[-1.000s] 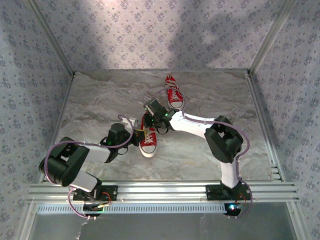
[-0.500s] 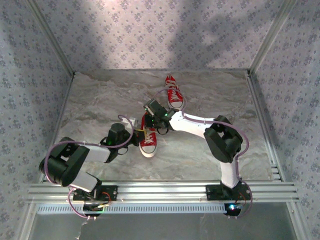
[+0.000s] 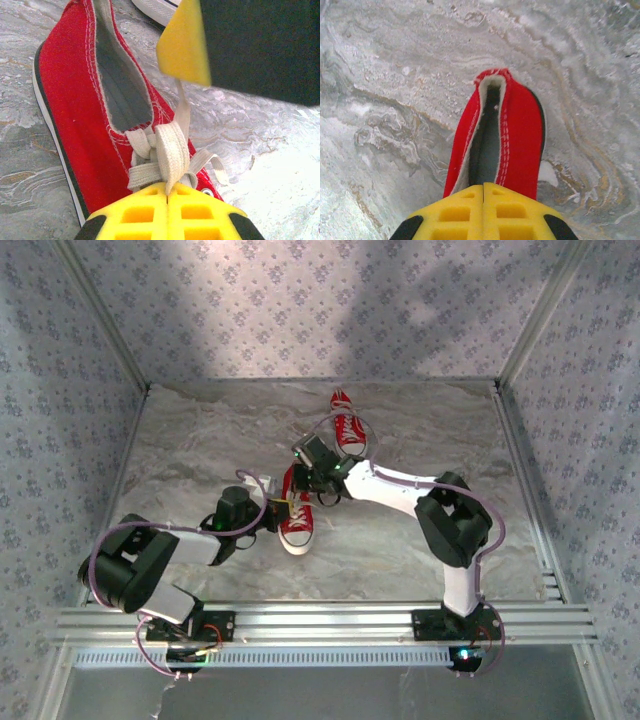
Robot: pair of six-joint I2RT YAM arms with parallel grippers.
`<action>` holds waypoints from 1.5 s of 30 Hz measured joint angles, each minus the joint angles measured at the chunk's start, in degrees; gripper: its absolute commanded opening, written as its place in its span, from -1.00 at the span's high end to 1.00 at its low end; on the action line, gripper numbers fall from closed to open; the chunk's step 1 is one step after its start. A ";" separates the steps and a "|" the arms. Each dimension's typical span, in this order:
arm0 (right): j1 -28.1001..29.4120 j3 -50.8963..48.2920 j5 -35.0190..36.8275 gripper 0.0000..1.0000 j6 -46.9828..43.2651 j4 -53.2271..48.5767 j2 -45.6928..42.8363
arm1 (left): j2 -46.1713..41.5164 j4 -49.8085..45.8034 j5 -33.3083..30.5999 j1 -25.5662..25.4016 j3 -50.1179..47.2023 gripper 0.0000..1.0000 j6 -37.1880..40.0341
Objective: Tie the shoes
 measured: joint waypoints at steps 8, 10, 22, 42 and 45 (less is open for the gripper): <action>-0.81 -0.04 2.08 1.00 -0.74 -0.39 -0.74 | 0.00 0.00 0.00 0.00 0.00 1.00 0.00; -0.81 -0.04 2.75 1.00 -0.90 -0.68 -0.74 | 0.00 0.00 0.00 0.00 0.00 1.00 0.00; -0.81 -0.04 8.76 1.00 -1.27 -4.46 -0.83 | 0.00 0.00 0.00 0.04 0.00 1.00 0.00; -0.63 0.79 14.69 1.00 -1.27 -9.22 -0.83 | 0.00 0.02 0.00 0.04 0.00 1.00 0.00; -0.52 0.87 15.04 0.52 -1.16 -9.49 -0.83 | 0.00 0.02 0.00 0.04 0.00 1.00 0.00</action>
